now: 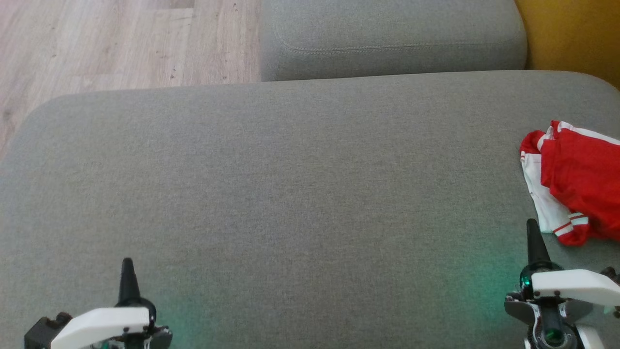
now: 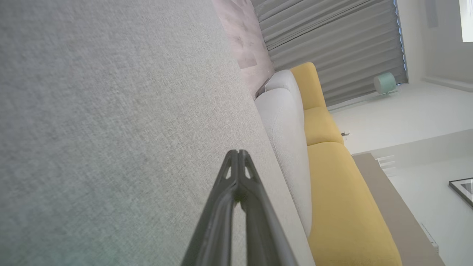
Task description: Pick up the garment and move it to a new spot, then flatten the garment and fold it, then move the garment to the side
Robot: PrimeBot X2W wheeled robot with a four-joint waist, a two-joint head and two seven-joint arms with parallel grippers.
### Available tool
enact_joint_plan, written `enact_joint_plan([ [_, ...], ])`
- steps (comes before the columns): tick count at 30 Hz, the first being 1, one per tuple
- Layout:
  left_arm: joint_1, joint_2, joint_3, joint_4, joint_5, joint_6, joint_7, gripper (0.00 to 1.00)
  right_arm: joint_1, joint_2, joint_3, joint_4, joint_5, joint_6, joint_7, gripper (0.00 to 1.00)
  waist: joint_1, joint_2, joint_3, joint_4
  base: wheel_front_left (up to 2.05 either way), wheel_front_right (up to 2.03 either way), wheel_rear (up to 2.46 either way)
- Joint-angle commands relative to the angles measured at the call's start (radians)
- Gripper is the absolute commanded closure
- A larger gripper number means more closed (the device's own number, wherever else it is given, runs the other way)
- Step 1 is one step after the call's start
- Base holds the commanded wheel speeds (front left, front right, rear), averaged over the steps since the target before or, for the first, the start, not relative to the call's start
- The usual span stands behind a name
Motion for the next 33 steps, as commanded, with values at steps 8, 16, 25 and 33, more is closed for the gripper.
enact_joint_plan([
  [8,-0.067,0.006,0.042,-0.045,-0.101,-0.018,0.029,1.00,-0.050,-0.005,0.001,-0.060,0.110,-0.001,0.028,1.00,0.0000,0.0000,0.000,-0.006,0.00,0.00,0.00],
  [16,-0.079,0.006,0.056,-0.054,-0.197,-0.026,0.055,1.00,-0.052,-0.005,-0.008,-0.082,0.212,-0.001,0.054,1.00,0.0000,0.0000,0.000,-0.012,0.00,0.00,0.00],
  [25,-0.090,0.006,0.068,-0.063,-0.282,-0.033,0.078,1.00,-0.054,-0.005,-0.017,-0.102,0.303,-0.001,0.078,1.00,0.0000,0.0000,0.001,-0.018,0.00,0.00,0.00],
  [33,-0.101,0.007,0.080,-0.071,-0.367,-0.040,0.101,1.00,-0.056,-0.005,-0.025,-0.121,0.394,-0.001,0.101,1.00,0.0000,0.0000,0.001,-0.024,0.00,0.00,0.00],
])
